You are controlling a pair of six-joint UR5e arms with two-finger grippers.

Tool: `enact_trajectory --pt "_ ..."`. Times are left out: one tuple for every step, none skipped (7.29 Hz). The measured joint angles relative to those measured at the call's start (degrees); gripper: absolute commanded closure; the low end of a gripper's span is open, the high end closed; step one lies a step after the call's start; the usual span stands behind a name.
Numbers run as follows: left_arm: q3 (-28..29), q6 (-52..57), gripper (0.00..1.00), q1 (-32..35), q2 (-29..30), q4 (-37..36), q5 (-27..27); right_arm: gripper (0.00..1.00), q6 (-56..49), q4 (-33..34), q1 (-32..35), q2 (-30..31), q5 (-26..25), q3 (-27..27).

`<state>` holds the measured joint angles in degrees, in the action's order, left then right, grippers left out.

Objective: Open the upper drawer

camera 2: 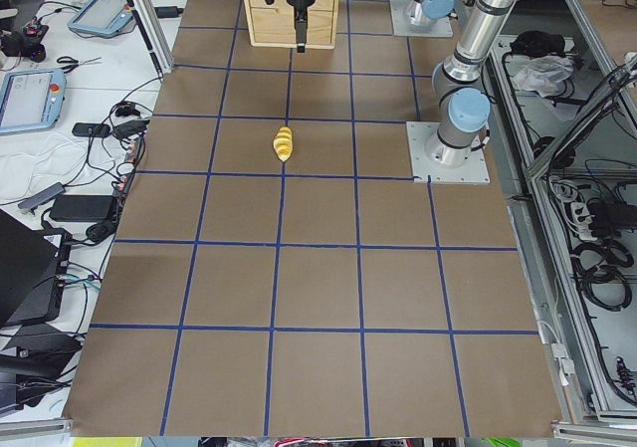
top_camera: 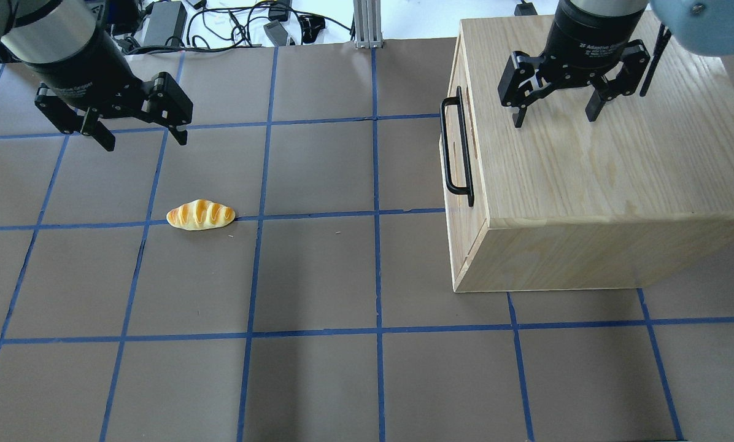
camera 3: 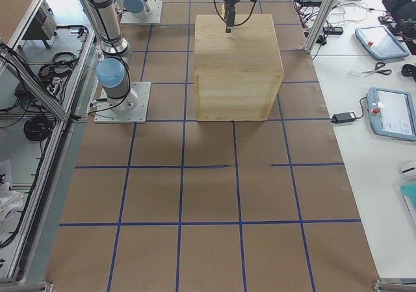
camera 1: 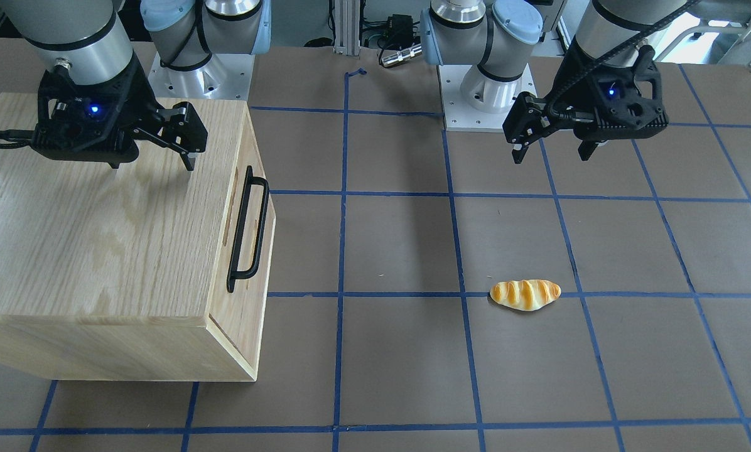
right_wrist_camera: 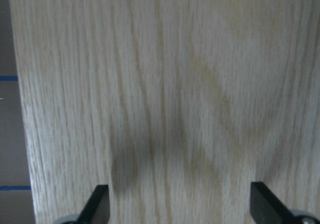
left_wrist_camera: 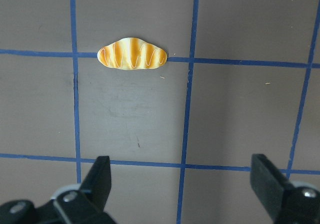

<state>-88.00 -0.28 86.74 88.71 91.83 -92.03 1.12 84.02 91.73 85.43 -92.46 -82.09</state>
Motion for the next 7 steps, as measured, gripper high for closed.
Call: enact_trajectory --pt "0.22 0.00 0.00 -0.05 -0.02 0.10 -0.11 0.00 0.02 0.00 0.02 0.00 0.00 0.00" --pt "0.56 -0.04 0.00 -0.13 -0.01 0.33 0.02 0.00 0.02 0.00 0.03 0.00 0.00 0.00" --pt "0.73 -0.08 0.00 -0.23 0.05 0.37 0.29 0.00 0.03 0.00 0.03 0.00 0.00 0.00" --pt "0.59 -0.08 0.00 -0.51 0.25 0.29 0.32 0.00 0.01 0.00 0.03 0.00 0.00 0.00" --pt "0.35 -0.14 0.00 -0.95 0.79 0.18 0.33 0.00 -0.01 0.00 0.03 0.00 0.00 0.00" --pt "0.37 -0.47 0.00 -0.94 1.42 0.07 0.50 0.00 -0.01 0.00 0.03 0.00 0.00 0.00" --pt "0.52 -0.80 0.00 -0.34 1.68 -0.34 0.55 0.00 -0.02 0.00 0.03 0.00 0.00 -0.02"
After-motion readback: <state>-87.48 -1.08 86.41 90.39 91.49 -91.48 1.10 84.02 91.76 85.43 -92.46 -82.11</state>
